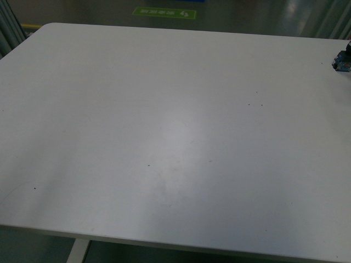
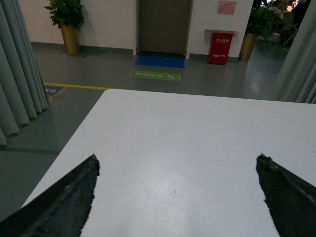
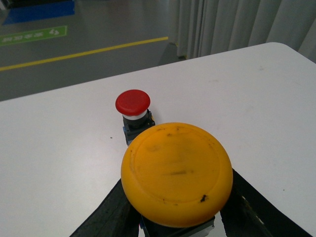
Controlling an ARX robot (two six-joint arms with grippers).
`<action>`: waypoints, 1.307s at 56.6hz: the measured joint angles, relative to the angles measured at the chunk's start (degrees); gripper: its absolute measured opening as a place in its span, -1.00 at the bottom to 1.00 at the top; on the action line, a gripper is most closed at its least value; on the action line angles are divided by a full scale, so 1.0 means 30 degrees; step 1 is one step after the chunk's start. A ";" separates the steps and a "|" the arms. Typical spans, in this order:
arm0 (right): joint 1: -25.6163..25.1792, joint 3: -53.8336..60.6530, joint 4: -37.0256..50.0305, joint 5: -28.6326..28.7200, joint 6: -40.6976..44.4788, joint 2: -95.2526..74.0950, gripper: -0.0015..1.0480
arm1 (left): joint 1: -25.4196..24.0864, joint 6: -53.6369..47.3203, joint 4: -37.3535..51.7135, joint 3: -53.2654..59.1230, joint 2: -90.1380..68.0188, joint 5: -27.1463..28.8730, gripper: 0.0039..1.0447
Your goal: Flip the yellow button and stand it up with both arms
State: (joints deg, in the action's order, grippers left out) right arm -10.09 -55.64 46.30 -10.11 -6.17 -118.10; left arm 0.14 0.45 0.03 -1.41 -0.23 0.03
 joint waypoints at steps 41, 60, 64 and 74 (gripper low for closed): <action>-0.0248 -0.3483 -0.2259 -0.0189 -0.0663 -0.3978 -0.30 | 0.0000 -0.0022 0.0000 0.0000 0.0000 -0.0007 0.87; -0.0233 -0.4051 -0.2280 -0.0189 -0.0532 -0.4626 -0.30 | 0.0000 -0.0022 0.0000 0.0000 0.0000 -0.0007 0.87; -0.0233 -0.4080 -0.2280 -0.0204 -0.0444 -0.4860 -0.30 | 0.0000 -0.0022 0.0000 0.0000 0.0000 -0.0007 0.87; -0.0233 -0.4175 -0.2244 -0.0197 -0.0379 -0.5005 -0.30 | 0.0000 -0.0022 0.0000 0.0000 0.0000 -0.0007 0.87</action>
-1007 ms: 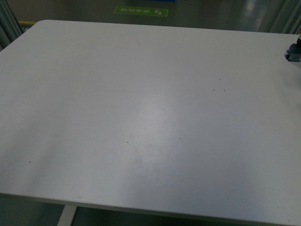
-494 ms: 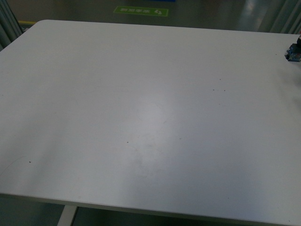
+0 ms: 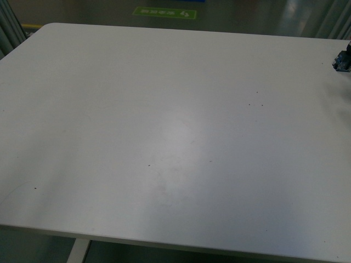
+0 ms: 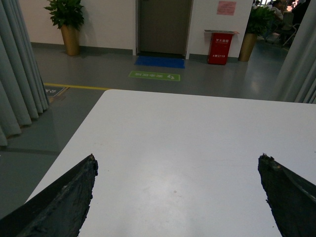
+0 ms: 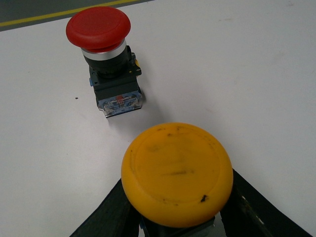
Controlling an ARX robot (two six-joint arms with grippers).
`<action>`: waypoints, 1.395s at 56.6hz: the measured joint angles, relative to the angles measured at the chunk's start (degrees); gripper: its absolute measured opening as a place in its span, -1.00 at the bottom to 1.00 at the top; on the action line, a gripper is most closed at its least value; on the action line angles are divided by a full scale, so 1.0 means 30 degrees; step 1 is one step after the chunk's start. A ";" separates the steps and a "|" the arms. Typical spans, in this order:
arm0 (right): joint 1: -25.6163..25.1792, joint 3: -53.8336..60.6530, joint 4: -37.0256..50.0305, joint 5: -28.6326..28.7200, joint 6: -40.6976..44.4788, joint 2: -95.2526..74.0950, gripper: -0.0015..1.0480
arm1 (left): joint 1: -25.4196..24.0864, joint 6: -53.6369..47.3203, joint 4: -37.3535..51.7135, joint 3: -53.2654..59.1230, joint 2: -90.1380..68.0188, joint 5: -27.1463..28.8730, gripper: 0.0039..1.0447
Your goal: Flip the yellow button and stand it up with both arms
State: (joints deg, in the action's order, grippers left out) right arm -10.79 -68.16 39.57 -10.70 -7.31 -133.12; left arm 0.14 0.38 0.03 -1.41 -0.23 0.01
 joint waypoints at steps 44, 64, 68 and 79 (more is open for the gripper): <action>-0.0510 -0.0022 -0.0976 0.1239 -0.0940 0.0663 0.90 | 0.0000 0.0000 0.0000 0.0000 0.0000 0.0000 0.87; -0.0189 0.0401 -0.0889 0.1778 -0.1865 0.1909 0.86 | 0.0000 0.0000 0.0000 0.0000 0.0000 0.0000 0.87; -0.0175 0.0780 -0.0801 0.2025 -0.2302 0.2667 0.86 | 0.0000 0.0000 0.0000 0.0000 0.0000 0.0000 0.87; -0.0415 0.4014 0.1180 0.3322 -0.2790 0.6994 0.86 | 0.0000 0.0000 0.0000 0.0000 0.0000 0.0007 0.87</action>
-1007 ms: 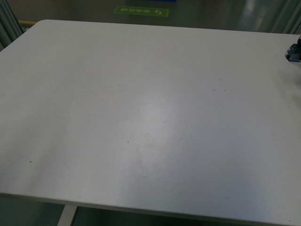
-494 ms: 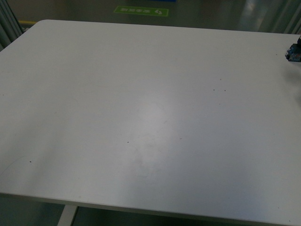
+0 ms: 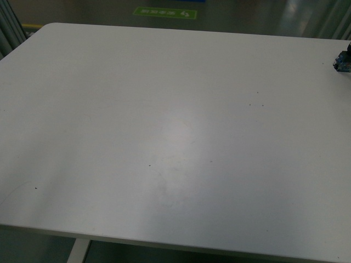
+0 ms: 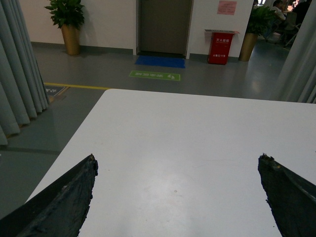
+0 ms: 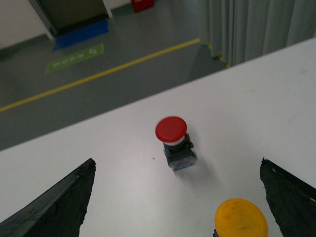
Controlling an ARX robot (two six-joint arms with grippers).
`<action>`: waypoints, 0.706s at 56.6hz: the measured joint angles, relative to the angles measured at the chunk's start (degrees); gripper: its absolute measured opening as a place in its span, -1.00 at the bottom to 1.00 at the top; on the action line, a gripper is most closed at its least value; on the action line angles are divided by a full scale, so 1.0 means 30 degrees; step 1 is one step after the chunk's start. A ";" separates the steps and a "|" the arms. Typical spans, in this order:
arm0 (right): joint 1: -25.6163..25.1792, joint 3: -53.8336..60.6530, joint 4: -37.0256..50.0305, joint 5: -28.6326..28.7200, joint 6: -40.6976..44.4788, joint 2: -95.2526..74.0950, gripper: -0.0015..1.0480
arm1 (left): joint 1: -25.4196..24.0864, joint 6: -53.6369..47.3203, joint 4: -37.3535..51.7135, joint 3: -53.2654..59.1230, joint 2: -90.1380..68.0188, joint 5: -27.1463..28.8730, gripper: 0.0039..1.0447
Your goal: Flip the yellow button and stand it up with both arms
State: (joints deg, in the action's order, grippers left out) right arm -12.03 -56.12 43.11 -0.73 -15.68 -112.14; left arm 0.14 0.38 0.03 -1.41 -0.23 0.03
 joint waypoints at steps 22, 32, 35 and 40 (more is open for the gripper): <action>-0.2885 1.1344 0.4838 0.5428 0.0561 1.0112 0.64 | 0.0000 0.0000 0.0000 0.0000 0.0000 0.0000 0.87; -0.1435 1.4039 0.5464 0.5603 0.4218 1.2524 0.10 | 0.0000 -0.0015 0.0000 0.0000 0.0000 -0.0007 0.87; -0.1027 1.4644 0.5355 0.5180 0.4561 1.3165 -0.07 | 0.0000 -0.0015 0.0000 0.0000 0.0000 0.0015 0.87; -0.0408 1.5730 0.6193 0.4495 0.4874 1.3719 -0.36 | 0.0000 -0.0015 0.0000 0.0000 0.0007 0.0000 0.87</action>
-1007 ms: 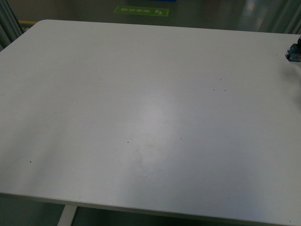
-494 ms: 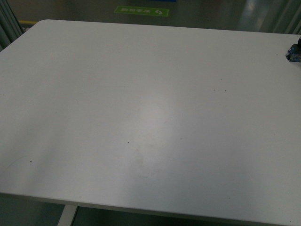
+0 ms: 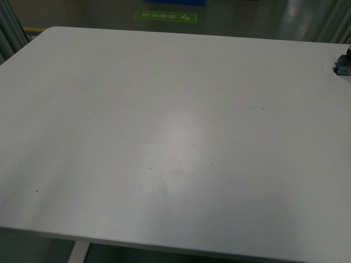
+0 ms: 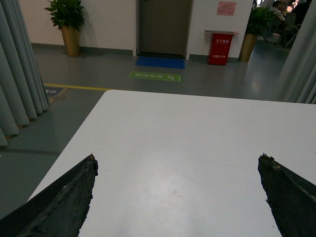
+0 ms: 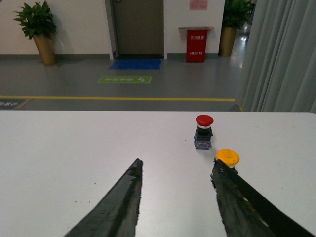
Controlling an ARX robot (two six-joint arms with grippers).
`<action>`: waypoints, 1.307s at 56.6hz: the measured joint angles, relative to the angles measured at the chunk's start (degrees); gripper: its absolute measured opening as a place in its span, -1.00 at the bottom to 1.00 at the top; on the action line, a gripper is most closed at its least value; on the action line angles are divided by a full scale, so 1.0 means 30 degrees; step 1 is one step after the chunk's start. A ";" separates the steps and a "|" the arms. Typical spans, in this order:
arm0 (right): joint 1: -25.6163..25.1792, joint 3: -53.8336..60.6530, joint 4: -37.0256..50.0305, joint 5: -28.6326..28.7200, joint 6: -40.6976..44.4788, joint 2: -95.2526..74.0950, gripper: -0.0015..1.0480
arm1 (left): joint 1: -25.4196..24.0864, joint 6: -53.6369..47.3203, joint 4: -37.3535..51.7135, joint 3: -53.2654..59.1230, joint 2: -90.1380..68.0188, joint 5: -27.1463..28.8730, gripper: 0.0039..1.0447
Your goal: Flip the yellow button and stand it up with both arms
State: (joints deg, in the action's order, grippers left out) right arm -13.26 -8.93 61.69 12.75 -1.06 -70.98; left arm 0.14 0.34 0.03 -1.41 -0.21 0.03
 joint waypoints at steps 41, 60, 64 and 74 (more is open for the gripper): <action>0.4342 0.2798 -0.8327 -0.4116 0.0284 1.1045 -0.94 | 0.0000 -0.0007 0.0000 0.0000 0.0000 -0.0007 0.87; 0.4350 0.2885 -1.1832 -0.4233 0.0284 1.4877 -0.94 | 0.0000 -0.0007 0.0000 0.0000 0.0000 -0.0007 0.87; 0.4350 0.2885 -1.2415 -0.4226 0.0284 1.5482 -0.94 | 0.0000 -0.0007 0.0000 0.0000 0.0000 -0.0007 0.87; 0.4350 0.2892 -1.3806 -0.4233 0.0284 1.6939 -0.94 | 0.0000 -0.0007 0.0000 0.0000 0.0000 -0.0007 0.87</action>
State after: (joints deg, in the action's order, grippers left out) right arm -0.21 -0.25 20.27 0.05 -0.21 -20.16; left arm 0.14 0.32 0.03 -1.41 -0.21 0.01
